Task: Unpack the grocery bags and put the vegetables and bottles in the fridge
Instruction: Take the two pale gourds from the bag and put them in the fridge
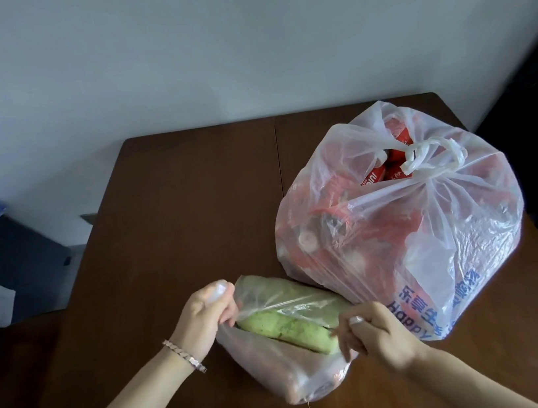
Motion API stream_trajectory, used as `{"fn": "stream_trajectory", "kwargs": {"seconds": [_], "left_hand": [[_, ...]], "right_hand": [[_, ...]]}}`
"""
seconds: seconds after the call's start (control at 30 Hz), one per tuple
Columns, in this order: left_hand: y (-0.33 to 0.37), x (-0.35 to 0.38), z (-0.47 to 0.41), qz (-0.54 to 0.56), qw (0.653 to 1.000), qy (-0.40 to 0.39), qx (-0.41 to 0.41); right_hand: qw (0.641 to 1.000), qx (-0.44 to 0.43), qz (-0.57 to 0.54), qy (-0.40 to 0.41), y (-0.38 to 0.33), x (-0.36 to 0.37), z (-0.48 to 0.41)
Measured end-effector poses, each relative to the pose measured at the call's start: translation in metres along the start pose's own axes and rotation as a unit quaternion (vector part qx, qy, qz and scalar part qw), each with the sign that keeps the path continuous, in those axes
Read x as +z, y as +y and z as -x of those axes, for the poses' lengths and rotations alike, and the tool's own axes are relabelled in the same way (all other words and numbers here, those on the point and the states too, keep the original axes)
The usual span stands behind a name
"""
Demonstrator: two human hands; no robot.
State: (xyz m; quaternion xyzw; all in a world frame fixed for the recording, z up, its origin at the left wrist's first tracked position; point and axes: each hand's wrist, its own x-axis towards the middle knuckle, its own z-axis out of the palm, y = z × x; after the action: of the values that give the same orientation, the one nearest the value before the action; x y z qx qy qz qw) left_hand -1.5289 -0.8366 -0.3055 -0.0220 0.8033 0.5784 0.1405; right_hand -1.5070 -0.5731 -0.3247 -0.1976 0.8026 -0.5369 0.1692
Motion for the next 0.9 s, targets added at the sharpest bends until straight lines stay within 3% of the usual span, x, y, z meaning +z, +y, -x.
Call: {"fn": "stream_trajectory", "kwargs": {"seconds": [0.03, 0.07, 0.13, 0.23, 0.33, 0.37, 0.47, 0.53, 0.6, 0.67, 0.77, 0.83, 0.9], "left_hand": [[0.001, 0.0, 0.0, -0.092, 0.995, -0.023, 0.023], [0.003, 0.001, 0.0, -0.237, 0.967, -0.08, 0.051], [0.01, 0.006, -0.001, -0.457, 0.861, -0.203, 0.091], [0.021, 0.023, -0.002, -0.583, 0.774, -0.245, 0.031], [0.017, 0.031, -0.007, -0.687, 0.677, -0.259, -0.06], [0.015, 0.031, -0.009, -0.704, 0.659, -0.247, -0.095], [0.0, 0.019, -0.014, -0.69, 0.687, -0.17, -0.156], [-0.005, 0.01, -0.014, -0.699, 0.695, -0.116, -0.125], [-0.013, 0.001, -0.016, -0.696, 0.712, -0.061, -0.071], [-0.022, -0.002, -0.015, -0.643, 0.761, -0.059, -0.056], [-0.025, 0.003, -0.008, -0.535, 0.838, -0.07, -0.086], [-0.025, 0.008, -0.006, -0.487, 0.865, -0.064, -0.1], [-0.024, 0.01, -0.004, -0.477, 0.868, -0.065, -0.123]], "right_hand": [[0.999, -0.002, 0.036, -0.009, 0.002, -0.001, -0.002], [0.998, 0.013, 0.049, -0.036, 0.002, -0.002, -0.004], [0.984, 0.034, 0.144, -0.1, -0.001, -0.001, -0.009], [0.94, 0.121, 0.271, -0.169, -0.003, 0.002, -0.018], [0.858, 0.186, 0.412, -0.245, -0.002, 0.005, -0.031], [0.829, 0.217, 0.45, -0.252, 0.002, 0.005, -0.037], [0.802, 0.291, 0.488, -0.185, 0.009, 0.007, -0.044], [0.794, 0.269, 0.53, -0.127, 0.009, 0.01, -0.046], [0.801, 0.225, 0.547, -0.095, 0.006, 0.019, -0.047], [0.81, 0.127, 0.561, -0.111, 0.0, 0.034, -0.049], [0.869, -0.011, 0.48, -0.123, -0.017, 0.057, -0.062], [0.883, 0.027, 0.435, -0.173, -0.019, 0.075, -0.076], [0.881, 0.144, 0.419, -0.168, -0.007, 0.085, -0.09]]}}
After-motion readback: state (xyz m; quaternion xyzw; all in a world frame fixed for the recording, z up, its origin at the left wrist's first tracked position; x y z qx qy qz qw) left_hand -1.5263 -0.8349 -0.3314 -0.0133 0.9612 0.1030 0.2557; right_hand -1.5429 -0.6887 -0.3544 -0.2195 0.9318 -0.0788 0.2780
